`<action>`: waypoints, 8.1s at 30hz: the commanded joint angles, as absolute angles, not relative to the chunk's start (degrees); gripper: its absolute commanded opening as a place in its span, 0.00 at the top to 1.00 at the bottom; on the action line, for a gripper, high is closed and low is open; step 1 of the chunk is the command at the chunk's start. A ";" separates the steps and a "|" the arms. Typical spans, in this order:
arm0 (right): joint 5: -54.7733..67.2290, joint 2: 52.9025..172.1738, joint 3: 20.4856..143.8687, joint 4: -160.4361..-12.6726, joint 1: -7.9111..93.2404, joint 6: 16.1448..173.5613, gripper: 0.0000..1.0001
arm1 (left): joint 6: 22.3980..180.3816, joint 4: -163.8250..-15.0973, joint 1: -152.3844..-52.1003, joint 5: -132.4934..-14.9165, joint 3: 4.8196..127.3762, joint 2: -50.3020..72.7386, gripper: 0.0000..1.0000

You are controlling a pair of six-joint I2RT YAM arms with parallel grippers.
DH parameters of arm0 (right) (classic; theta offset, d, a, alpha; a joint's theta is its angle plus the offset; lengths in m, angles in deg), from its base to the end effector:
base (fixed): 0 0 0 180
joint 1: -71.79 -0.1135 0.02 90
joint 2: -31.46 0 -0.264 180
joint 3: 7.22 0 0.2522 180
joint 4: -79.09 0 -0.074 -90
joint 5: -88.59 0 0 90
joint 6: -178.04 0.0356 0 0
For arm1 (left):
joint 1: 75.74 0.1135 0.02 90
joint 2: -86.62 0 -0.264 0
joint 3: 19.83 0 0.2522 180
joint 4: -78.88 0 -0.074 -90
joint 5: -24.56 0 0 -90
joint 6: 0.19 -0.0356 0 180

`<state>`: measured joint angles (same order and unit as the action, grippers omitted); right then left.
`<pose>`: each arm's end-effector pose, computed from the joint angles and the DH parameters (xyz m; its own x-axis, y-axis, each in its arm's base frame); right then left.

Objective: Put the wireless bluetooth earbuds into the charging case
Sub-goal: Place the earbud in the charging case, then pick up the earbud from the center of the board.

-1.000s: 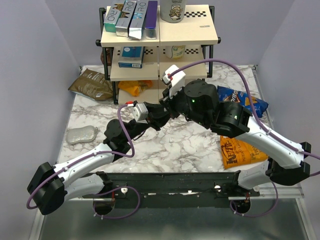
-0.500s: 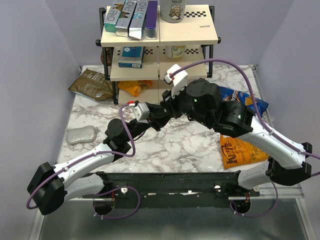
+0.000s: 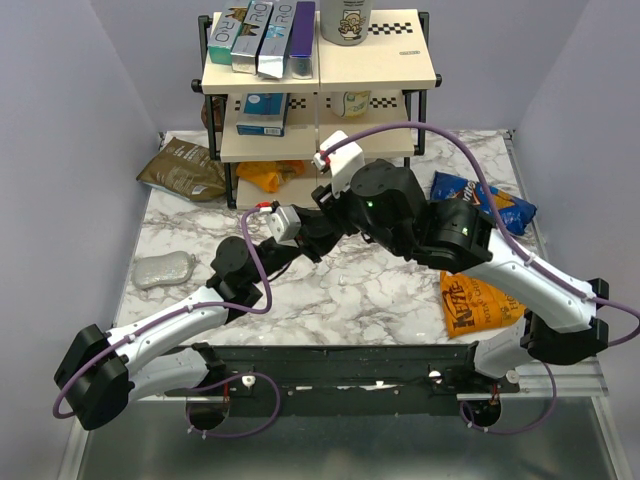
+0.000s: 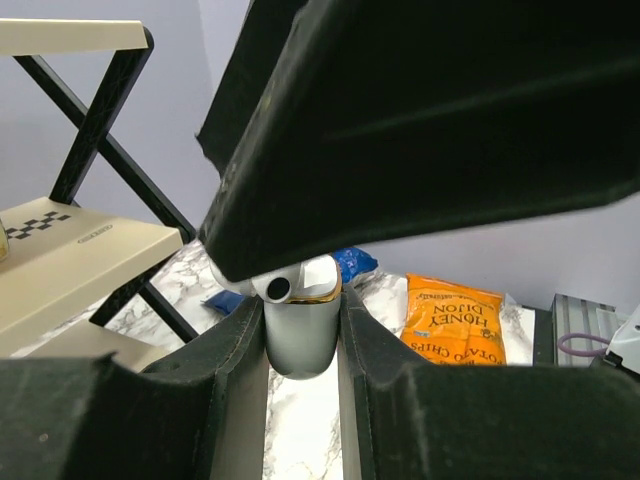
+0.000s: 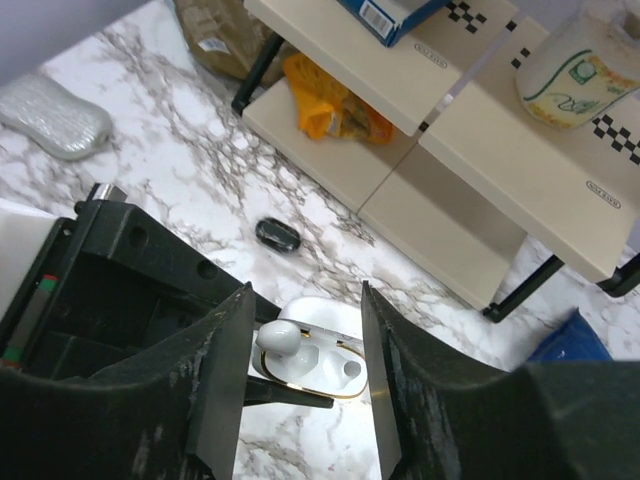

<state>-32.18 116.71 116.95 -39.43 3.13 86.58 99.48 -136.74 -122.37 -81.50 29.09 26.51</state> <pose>0.1228 0.2644 0.4949 -0.1236 -0.3764 -0.9182 -0.6317 0.7434 -0.2197 0.1538 -0.1771 0.3382 0.1336 -0.3765 -0.9167 0.9069 0.4195 -0.0401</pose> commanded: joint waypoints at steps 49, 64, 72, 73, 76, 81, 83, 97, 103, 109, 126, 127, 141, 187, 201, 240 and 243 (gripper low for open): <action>-40.17 110.91 110.87 -38.46 1.04 85.49 0.43 | 98.42 -136.84 -122.59 -79.86 30.23 29.41 1.00; -40.61 108.10 108.41 -39.25 1.04 86.10 0.42 | 98.95 -137.28 -122.59 -79.86 29.96 30.11 1.00; -40.95 105.47 106.40 -42.49 1.04 87.07 0.42 | 99.39 -137.72 -122.59 -79.60 29.26 30.81 1.00; -41.92 104.68 105.34 -43.28 1.13 87.51 0.42 | 99.39 -137.46 -122.59 -79.25 29.09 31.25 1.00; -41.95 101.25 99.30 -45.49 5.49 91.62 0.42 | 97.99 -132.90 -122.59 -76.18 28.21 34.67 1.00; -23.06 94.92 80.31 -53.11 18.08 101.30 0.47 | 96.93 -126.48 -122.59 -70.55 21.19 47.65 1.00; -21.02 95.35 73.82 -55.24 19.06 102.97 0.49 | 96.49 -121.58 -122.59 -69.67 20.30 51.10 1.00; -6.95 114.68 62.28 -69.83 19.14 102.71 0.54 | 98.77 -111.53 -122.59 -69.66 17.83 65.35 1.00; -7.74 120.13 60.42 -73.53 19.15 108.51 0.54 | 100.53 -112.67 -122.59 -70.80 17.13 64.57 1.00; -8.54 123.21 59.54 -74.58 19.15 112.82 0.54 | 101.94 -114.34 -122.59 -71.68 16.52 63.60 1.00; -15.56 131.04 62.35 -73.00 19.06 107.03 0.55 | 102.64 -114.08 -122.68 -71.07 16.43 63.16 1.00; -15.82 131.12 62.27 -73.00 19.06 106.67 0.57 | 102.64 -114.16 -122.59 -71.16 16.43 63.24 1.00; -17.93 128.31 64.37 -67.65 19.41 92.70 0.56 | 102.47 -113.81 -122.59 -72.47 17.22 62.63 1.00; -14.86 126.73 55.67 -79.50 24.15 117.75 0.99 | 102.99 -114.96 -122.76 -71.86 16.69 61.93 1.00; -15.30 128.31 57.78 -80.47 27.32 113.01 0.99 | 102.55 -114.69 -122.76 -71.68 16.69 61.58 1.00; -6.95 123.22 58.41 -75.37 31.10 129.35 0.79 | 103.52 -113.64 -122.77 -70.89 17.92 61.66 1.00; -8.35 122.34 55.94 -75.37 31.01 129.00 0.97 | 103.61 -113.37 -122.85 -70.72 17.84 61.84 1.00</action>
<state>-8.20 124.64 58.86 -76.14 31.35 126.30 102.74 -112.50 -122.40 -71.47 16.74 61.39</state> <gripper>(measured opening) 0.091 0.336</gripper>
